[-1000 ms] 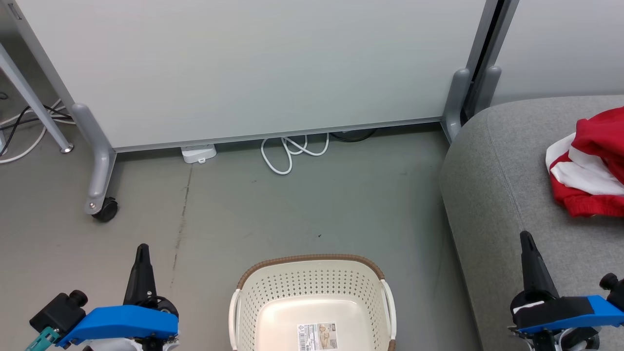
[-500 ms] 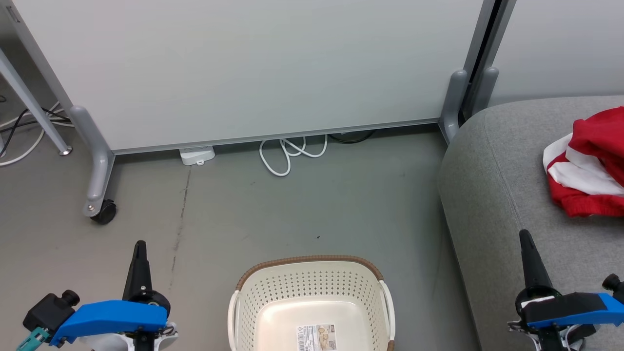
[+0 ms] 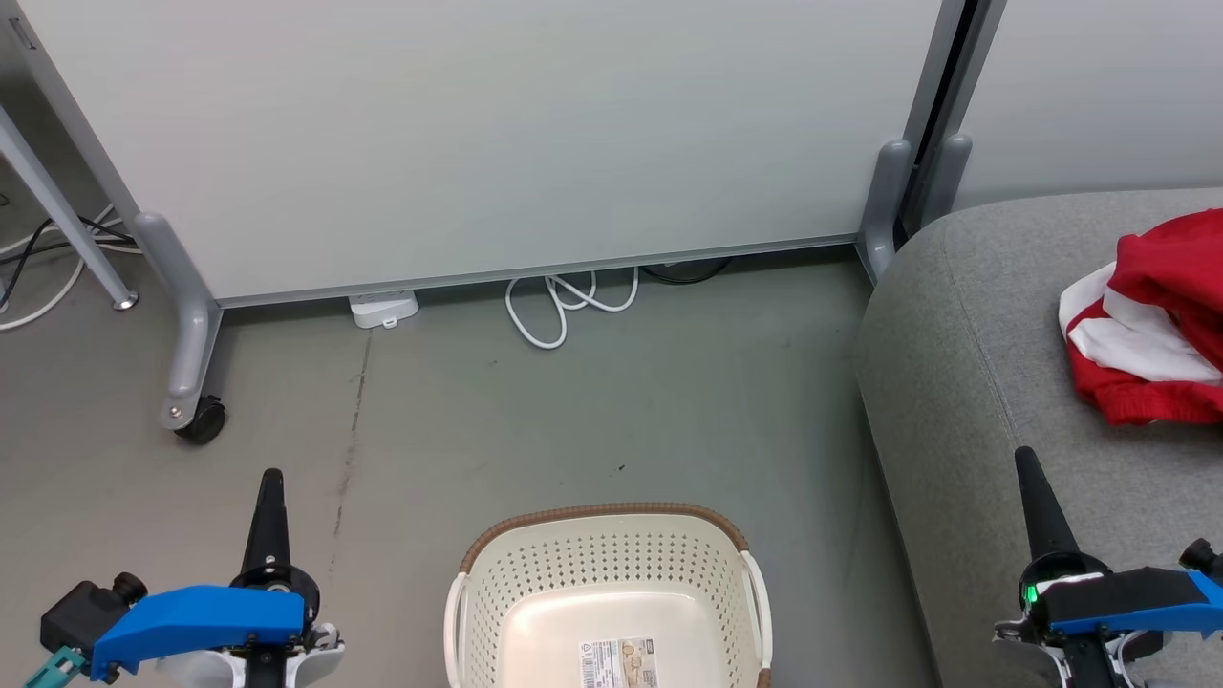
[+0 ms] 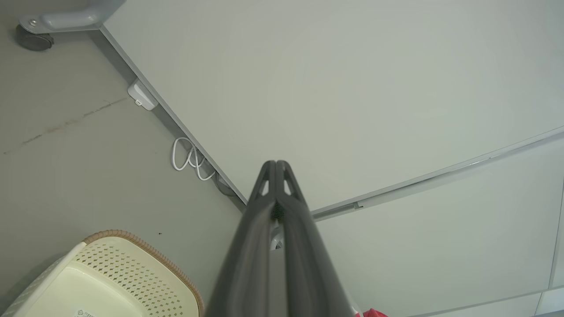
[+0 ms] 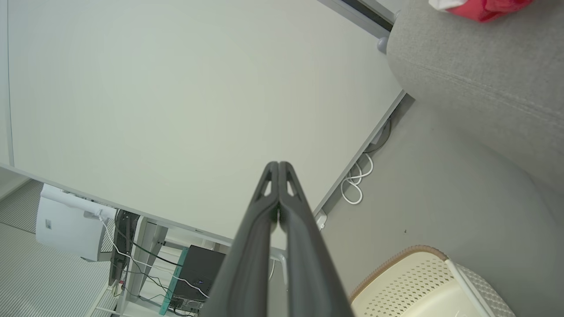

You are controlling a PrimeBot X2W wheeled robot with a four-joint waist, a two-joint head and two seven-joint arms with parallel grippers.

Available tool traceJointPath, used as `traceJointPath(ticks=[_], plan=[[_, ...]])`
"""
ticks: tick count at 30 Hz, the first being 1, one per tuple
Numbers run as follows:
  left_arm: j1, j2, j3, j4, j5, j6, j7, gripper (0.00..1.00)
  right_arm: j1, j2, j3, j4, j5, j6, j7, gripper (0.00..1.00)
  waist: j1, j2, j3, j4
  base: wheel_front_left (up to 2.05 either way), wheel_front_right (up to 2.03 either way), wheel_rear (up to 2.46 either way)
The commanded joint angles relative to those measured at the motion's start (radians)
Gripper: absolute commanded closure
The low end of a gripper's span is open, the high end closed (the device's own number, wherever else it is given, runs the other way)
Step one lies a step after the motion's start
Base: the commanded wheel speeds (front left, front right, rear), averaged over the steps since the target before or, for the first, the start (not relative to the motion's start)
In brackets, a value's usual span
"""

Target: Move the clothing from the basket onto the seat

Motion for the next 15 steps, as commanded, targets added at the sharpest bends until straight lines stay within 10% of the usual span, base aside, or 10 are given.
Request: traceJointPath(ticks=[1, 15], plan=[[-0.024, 0.002, 0.006, -0.012, -0.023, -0.005, 0.006, 1.0, -0.021, -0.005, -0.003, -0.005, 0.026, 0.0, 0.007, 1.0, 0.0, 0.0, 0.0, 0.0, 0.0, 0.0, 0.0], [-0.03, 0.002, 0.018, -0.012, -0.156, -0.007, 0.039, 1.0, -0.029, -0.005, -0.005, 0.0, 0.159, 0.001, 0.04, 1.0, 0.0, 0.0, -0.005, -0.005, 0.0, 0.0, 0.0]])
